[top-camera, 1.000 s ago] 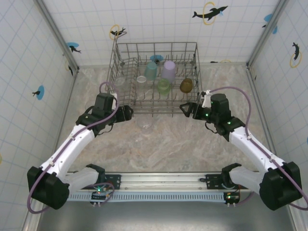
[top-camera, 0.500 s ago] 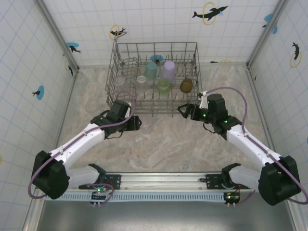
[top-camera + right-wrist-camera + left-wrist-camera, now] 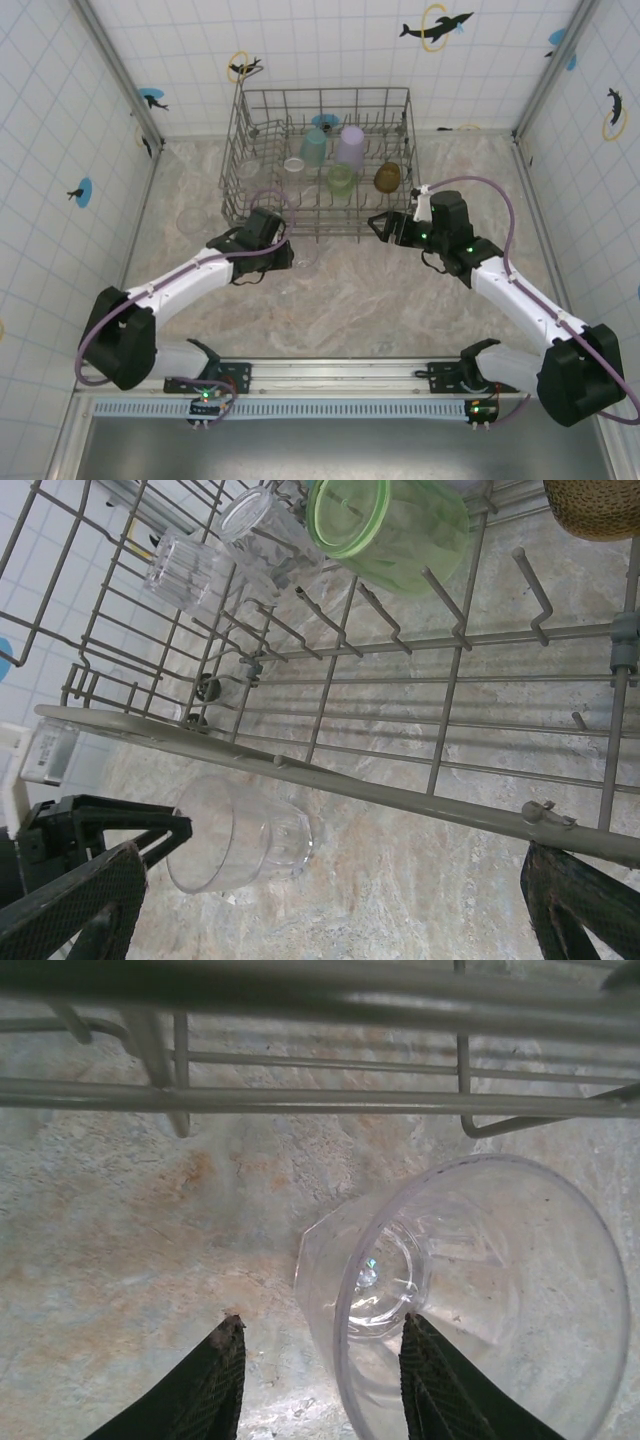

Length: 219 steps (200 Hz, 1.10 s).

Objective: Load the cups into the dish rack

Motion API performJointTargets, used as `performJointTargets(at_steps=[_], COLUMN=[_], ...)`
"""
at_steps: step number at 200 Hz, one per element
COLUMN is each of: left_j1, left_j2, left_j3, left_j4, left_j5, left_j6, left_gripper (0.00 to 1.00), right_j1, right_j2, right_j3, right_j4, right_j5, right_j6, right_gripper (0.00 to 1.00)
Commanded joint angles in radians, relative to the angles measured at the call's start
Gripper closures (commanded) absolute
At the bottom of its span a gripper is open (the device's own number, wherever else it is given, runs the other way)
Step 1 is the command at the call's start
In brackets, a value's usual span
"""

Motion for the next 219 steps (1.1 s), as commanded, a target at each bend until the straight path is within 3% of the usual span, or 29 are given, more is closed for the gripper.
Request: performJointTargets(at_steps=[1, 28, 89, 219], left_j1=[-0.013, -0.019, -0.022, -0.031], left_j2=[0.032, 0.053, 0.054, -0.056], left_j3=[0.037, 0.049, 0.049, 0.031], left_j4=[0.015, 0.013, -0.015, -0.028], left_j5=[-0.034, -0.042, -0.071, -0.030], left_j6=[-0.019, -0.014, -0.025, -0.011], left_gripper=[0.56, 0.63, 1.00, 1.00], right_j1=[0.001, 0.000, 0.001, 0.000], right_j2=[-0.004, -0.012, -0.020, -0.050], right_j3=[0.028, 0.030, -0.001, -0.010], right_j4=[-0.006, -0.008, 0.011, 0.006], right_j5=[0.019, 0.026, 0.022, 0.015], right_j6=[-0.017, -0.020, -0.016, -0.002], right_gripper=[0.00, 0.00, 0.00, 0.00])
